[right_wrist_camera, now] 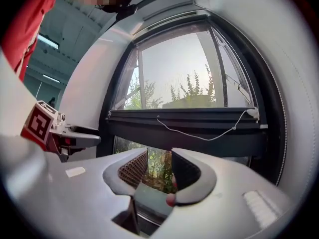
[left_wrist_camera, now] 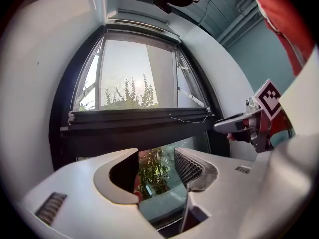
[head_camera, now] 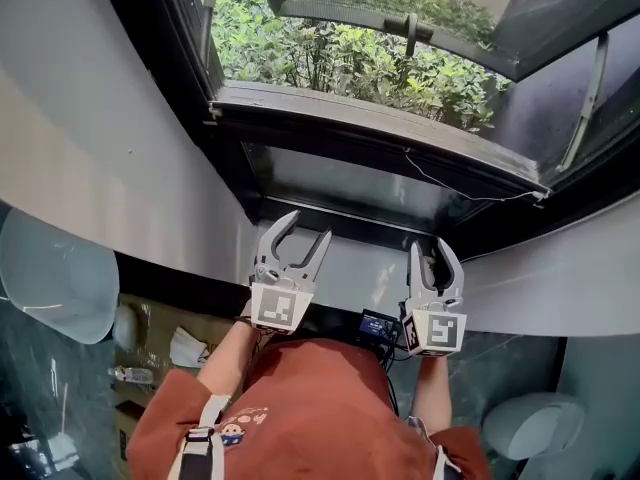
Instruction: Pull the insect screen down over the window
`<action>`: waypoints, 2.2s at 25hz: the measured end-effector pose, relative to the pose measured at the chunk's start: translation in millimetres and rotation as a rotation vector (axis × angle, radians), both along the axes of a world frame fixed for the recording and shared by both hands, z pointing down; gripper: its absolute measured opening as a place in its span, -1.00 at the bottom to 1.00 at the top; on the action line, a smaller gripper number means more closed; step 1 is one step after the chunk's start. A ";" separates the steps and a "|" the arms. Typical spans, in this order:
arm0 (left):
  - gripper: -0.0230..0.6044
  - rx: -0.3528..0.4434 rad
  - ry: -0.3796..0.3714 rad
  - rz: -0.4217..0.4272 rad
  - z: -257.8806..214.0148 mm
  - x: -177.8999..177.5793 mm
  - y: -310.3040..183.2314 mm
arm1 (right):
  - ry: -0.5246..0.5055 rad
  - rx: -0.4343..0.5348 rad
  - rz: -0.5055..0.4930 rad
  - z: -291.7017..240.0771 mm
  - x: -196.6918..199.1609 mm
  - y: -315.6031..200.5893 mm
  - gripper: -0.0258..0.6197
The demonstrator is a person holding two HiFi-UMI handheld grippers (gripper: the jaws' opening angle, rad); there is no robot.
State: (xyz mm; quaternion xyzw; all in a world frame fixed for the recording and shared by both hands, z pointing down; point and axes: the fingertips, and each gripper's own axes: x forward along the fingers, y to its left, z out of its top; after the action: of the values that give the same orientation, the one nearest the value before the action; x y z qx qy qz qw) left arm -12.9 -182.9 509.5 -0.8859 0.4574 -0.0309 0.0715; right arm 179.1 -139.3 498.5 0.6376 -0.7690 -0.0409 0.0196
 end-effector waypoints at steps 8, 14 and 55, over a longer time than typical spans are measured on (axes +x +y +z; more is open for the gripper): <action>-0.26 -0.014 0.065 -0.035 6.1 -6.3 16.5 | -0.063 0.008 -0.002 12.6 -13.4 13.8 -0.43; -0.34 -0.014 0.055 -0.065 10.5 -12.6 18.1 | -0.083 0.032 0.024 9.2 -4.6 20.7 -0.45; -0.91 0.017 0.077 -0.061 4.8 -15.9 21.5 | 0.041 0.037 0.069 5.4 14.3 32.2 -0.89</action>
State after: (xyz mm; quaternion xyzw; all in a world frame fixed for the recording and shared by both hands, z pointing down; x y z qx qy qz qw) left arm -28.9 -161.3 514.3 -0.8715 0.4866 0.0048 0.0604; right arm 193.4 -107.0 503.9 0.6630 -0.7451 -0.0673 0.0251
